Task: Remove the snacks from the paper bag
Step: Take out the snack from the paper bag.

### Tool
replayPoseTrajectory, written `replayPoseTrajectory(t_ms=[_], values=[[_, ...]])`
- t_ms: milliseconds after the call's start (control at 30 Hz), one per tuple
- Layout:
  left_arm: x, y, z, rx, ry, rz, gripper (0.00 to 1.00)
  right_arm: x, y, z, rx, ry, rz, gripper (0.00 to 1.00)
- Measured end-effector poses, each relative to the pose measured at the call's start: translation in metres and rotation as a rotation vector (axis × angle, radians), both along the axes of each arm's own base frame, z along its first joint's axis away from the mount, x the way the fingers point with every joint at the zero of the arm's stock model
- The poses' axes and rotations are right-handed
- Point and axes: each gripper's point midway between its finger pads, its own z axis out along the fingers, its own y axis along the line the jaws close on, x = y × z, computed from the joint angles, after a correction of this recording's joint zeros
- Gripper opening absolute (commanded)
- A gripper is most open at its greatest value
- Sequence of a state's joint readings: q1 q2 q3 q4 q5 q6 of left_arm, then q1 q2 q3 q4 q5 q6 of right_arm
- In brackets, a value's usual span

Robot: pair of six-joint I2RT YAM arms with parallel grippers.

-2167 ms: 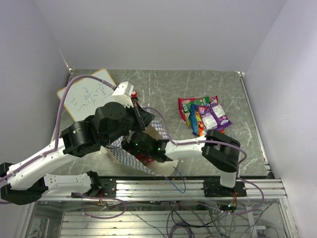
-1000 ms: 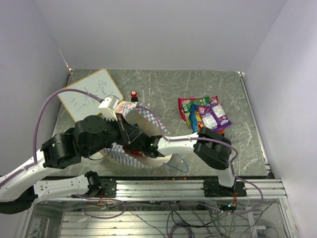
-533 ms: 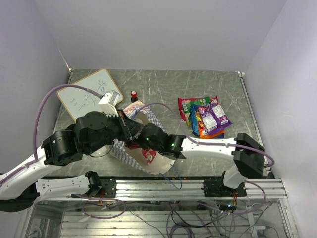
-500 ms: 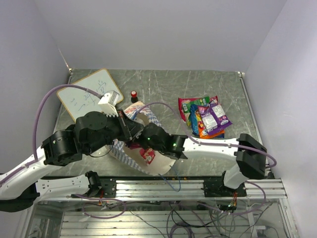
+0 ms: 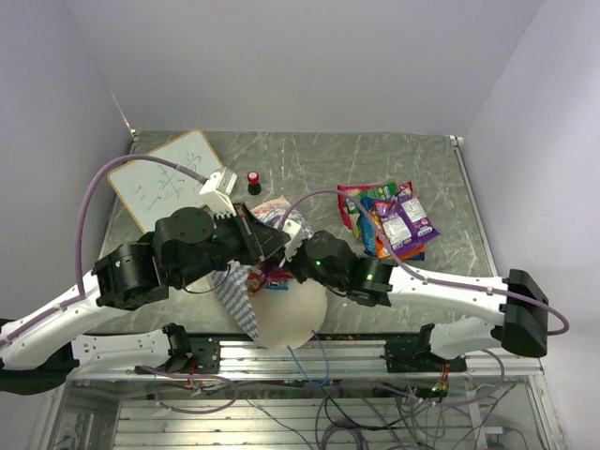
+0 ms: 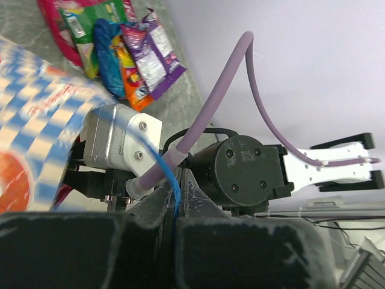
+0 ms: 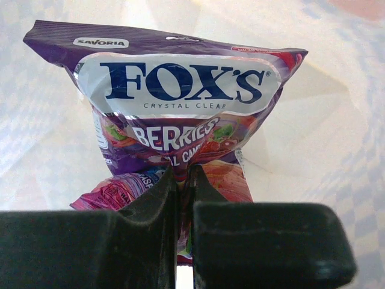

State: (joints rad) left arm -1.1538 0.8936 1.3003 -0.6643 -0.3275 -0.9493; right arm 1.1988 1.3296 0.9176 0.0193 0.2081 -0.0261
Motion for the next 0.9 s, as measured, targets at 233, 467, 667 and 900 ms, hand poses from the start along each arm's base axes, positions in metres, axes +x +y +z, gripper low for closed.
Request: replayPoseTrajectory(t_ms=[233, 467, 667, 900], values=[[-0.006, -0.017, 0.031, -0.076, 0.003, -0.044, 0.07, -0.013, -0.038, 0.025, -0.041, -0.006, 0.021, 0.0], [0.029, -0.015, 0.042, -0.053, -0.038, 0.094, 0.07, -0.049, -0.057, 0.104, 0.12, -0.033, 0.141, 0.0], [0.062, -0.014, 0.019, 0.027, -0.017, 0.156, 0.07, -0.064, -0.065, 0.135, 0.204, 0.003, 0.172, 0.0], [0.078, 0.043, 0.023, 0.038, -0.043, 0.236, 0.07, -0.038, -0.08, 0.135, 0.111, 0.046, -0.028, 0.0]])
